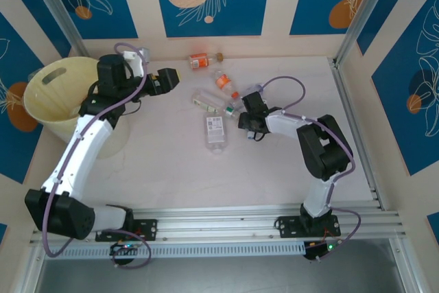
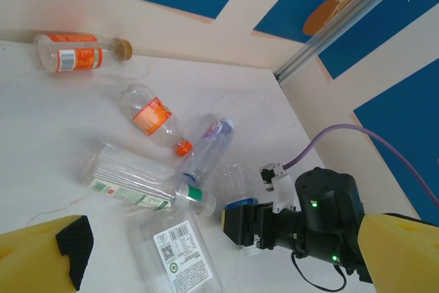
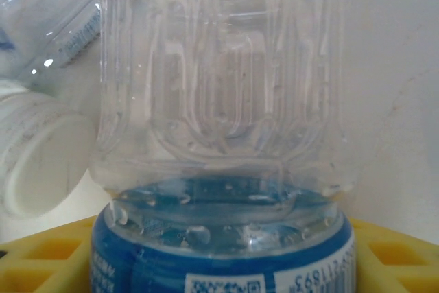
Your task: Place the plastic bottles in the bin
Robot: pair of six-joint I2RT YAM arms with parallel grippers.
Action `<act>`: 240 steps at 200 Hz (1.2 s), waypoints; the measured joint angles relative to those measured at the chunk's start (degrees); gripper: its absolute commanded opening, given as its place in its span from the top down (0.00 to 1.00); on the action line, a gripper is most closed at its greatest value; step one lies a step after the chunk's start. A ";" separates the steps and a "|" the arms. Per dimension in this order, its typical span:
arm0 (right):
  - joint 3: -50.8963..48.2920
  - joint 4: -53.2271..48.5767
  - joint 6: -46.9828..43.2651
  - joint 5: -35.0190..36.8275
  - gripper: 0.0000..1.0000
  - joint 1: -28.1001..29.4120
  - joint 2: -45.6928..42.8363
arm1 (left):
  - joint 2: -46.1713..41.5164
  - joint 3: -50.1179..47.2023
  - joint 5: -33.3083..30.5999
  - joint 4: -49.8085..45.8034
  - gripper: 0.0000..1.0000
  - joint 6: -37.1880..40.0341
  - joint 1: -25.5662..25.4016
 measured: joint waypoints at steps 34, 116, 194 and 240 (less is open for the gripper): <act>-9.14 5.73 -4.22 -0.59 0.45 0.20 -12.02 | 3.26 0.44 -0.11 -0.13 0.00 -0.02 -2.95; -13.31 22.51 -9.86 -24.61 0.46 1.88 -24.13 | 13.20 1.16 1.73 4.13 0.00 -2.29 -11.61; -8.22 27.71 -10.08 -37.94 0.45 6.23 -20.68 | 15.52 -2.34 5.92 16.46 0.01 -8.68 -12.81; -4.48 28.63 -8.85 -39.67 0.44 8.33 -17.64 | 15.52 -5.35 6.99 21.40 0.20 -12.37 -13.05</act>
